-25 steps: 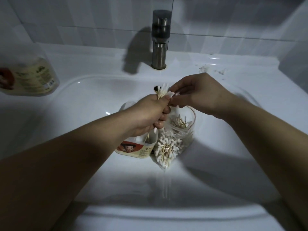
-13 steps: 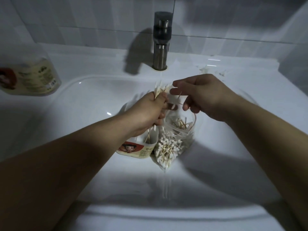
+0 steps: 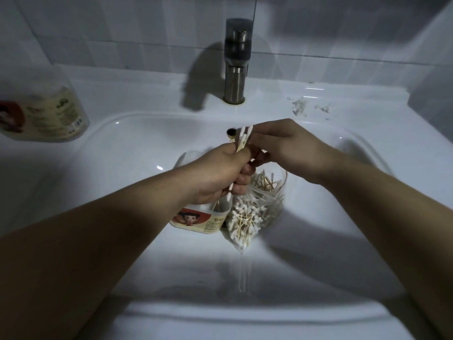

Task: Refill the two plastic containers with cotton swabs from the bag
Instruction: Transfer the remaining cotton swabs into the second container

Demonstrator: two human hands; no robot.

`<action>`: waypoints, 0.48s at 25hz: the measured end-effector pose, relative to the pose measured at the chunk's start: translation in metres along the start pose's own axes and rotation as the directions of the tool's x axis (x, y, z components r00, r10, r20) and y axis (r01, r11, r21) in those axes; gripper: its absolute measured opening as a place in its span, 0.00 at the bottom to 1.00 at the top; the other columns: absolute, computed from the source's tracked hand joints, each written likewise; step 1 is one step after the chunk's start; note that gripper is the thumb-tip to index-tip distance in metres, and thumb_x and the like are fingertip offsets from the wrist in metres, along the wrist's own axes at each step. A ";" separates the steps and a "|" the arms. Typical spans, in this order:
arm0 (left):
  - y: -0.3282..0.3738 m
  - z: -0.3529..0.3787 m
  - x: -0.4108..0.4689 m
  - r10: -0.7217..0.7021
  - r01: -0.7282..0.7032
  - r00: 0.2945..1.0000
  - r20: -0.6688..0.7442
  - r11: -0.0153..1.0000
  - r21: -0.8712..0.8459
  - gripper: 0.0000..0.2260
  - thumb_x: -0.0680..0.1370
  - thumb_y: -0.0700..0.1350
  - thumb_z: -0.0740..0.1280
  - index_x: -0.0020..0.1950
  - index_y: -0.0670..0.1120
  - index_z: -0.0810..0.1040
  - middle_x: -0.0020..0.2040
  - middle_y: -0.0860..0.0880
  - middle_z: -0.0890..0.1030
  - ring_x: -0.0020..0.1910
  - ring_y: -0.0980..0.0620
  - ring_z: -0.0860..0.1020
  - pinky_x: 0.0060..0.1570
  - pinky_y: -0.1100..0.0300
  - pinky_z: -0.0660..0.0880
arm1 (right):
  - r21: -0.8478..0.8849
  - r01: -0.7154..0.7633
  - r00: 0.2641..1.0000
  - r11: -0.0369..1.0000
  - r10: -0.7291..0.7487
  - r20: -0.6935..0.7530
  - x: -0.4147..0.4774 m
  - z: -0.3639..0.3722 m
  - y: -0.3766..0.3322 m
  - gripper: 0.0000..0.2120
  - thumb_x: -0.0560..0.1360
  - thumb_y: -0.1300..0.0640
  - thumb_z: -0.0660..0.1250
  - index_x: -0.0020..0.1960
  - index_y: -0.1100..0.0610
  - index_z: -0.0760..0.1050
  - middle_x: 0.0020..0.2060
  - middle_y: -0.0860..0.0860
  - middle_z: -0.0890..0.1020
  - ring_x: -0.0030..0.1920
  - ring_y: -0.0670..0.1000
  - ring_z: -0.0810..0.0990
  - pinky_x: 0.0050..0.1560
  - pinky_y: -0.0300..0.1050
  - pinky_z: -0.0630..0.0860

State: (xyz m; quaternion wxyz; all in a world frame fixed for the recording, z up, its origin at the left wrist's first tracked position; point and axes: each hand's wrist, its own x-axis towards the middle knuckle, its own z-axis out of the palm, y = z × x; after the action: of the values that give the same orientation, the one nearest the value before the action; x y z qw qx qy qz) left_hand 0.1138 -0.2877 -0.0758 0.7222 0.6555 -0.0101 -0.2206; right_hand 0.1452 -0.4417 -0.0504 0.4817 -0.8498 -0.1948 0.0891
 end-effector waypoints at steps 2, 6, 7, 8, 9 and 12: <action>0.001 0.001 -0.001 -0.012 0.011 1.000 -0.021 0.999 -0.042 0.09 0.87 0.43 0.55 0.50 0.45 0.72 0.28 0.54 0.64 0.25 0.58 0.61 0.23 0.65 0.61 | 0.056 -0.009 0.998 0.998 0.006 0.065 -0.001 0.001 -0.001 0.14 0.78 0.57 0.64 0.56 0.66 0.80 0.40 0.56 0.79 0.43 0.51 0.78 0.56 0.65 0.79; 0.008 -0.001 -0.002 -0.011 -0.005 0.996 -0.088 0.984 -0.180 0.11 0.87 0.47 0.58 0.58 0.45 0.78 0.29 0.53 0.68 0.26 0.56 0.66 0.27 0.62 0.66 | -0.118 0.076 0.980 0.990 -0.052 0.193 -0.009 0.000 0.001 0.49 0.71 0.51 0.79 0.82 0.50 0.52 0.70 0.44 0.73 0.67 0.39 0.73 0.64 0.37 0.74; 0.010 -0.002 -0.002 -0.013 -0.007 0.996 -0.091 0.977 -0.215 0.11 0.87 0.48 0.58 0.56 0.46 0.78 0.30 0.53 0.69 0.27 0.56 0.67 0.29 0.61 0.68 | -0.224 0.109 0.970 0.968 -0.055 0.237 -0.011 0.002 0.000 0.58 0.67 0.49 0.82 0.83 0.48 0.46 0.74 0.42 0.67 0.71 0.37 0.67 0.64 0.29 0.69; 0.012 -0.003 -0.003 -0.017 -0.005 0.996 -0.086 0.968 -0.249 0.09 0.86 0.47 0.59 0.55 0.46 0.77 0.30 0.52 0.69 0.28 0.56 0.68 0.31 0.61 0.68 | -0.308 0.147 0.961 0.940 -0.062 0.269 -0.010 0.005 0.002 0.64 0.63 0.47 0.83 0.83 0.47 0.42 0.75 0.41 0.63 0.72 0.37 0.63 0.62 0.23 0.65; 0.014 -0.003 -0.004 -0.023 0.001 0.997 -0.079 0.961 -0.276 0.08 0.86 0.46 0.59 0.55 0.46 0.76 0.30 0.52 0.69 0.29 0.56 0.68 0.31 0.60 0.69 | -0.358 0.183 0.957 0.916 -0.083 0.276 -0.009 0.007 0.004 0.66 0.62 0.46 0.84 0.82 0.47 0.40 0.74 0.42 0.62 0.71 0.38 0.63 0.61 0.21 0.63; 0.015 -0.002 -0.005 -0.064 0.043 0.996 -0.070 0.963 -0.265 0.06 0.86 0.45 0.60 0.51 0.46 0.73 0.29 0.52 0.71 0.28 0.56 0.72 0.29 0.62 0.68 | -0.391 0.226 0.970 0.892 -0.170 0.174 -0.004 0.010 0.005 0.59 0.64 0.45 0.82 0.83 0.48 0.48 0.67 0.44 0.70 0.64 0.39 0.69 0.59 0.23 0.66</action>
State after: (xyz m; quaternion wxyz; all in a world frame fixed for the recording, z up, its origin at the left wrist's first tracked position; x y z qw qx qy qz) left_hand 0.1147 -0.2832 -0.0605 0.7963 0.5621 0.0649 -0.2138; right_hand 0.1392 -0.4377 -0.0599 0.2861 -0.8990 -0.3270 0.0542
